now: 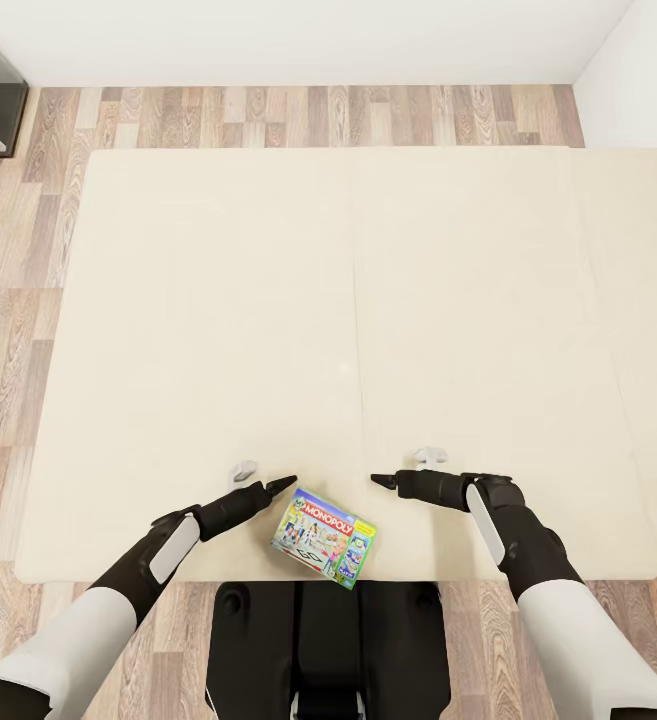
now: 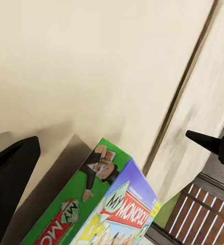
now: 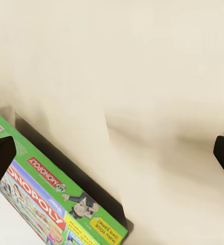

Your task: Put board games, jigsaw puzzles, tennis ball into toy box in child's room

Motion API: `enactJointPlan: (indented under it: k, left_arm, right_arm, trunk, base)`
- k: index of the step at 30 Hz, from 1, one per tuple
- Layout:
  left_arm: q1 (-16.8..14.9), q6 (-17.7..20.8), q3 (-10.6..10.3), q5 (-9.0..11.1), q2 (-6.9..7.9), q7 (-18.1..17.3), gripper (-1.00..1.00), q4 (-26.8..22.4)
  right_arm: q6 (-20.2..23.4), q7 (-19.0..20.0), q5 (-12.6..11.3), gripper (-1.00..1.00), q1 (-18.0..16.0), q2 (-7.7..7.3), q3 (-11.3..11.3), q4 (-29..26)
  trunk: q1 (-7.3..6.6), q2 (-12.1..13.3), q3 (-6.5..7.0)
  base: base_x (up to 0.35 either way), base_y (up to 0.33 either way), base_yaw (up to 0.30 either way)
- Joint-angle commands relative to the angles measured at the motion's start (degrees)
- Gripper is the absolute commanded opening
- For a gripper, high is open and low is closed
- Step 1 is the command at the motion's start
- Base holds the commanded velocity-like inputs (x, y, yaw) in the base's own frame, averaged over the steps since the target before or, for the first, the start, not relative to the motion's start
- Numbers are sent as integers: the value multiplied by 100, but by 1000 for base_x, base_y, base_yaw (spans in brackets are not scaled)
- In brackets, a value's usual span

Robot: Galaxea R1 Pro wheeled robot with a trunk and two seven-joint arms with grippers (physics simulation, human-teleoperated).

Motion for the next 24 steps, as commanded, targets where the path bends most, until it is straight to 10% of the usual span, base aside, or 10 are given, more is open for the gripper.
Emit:
enactJointPlan:
  k: [1, 24]
  left_arm:
    - [-3, 13, -14, 60, 6, 12, 100, -2]
    - [65, 46, -61, 73, 57, -55, 100, 79]
  right_arm:
    - [15, -16, -25, 100, -2, 0, -9, -2]
    - [198, -9, -54, 100, 127, -134, 26, -75]
  trunk:
    - [5, -8, -6]
    - [5, -8, -6]
  base:
    - [0, 0, 0]
    - [0, 0, 0]
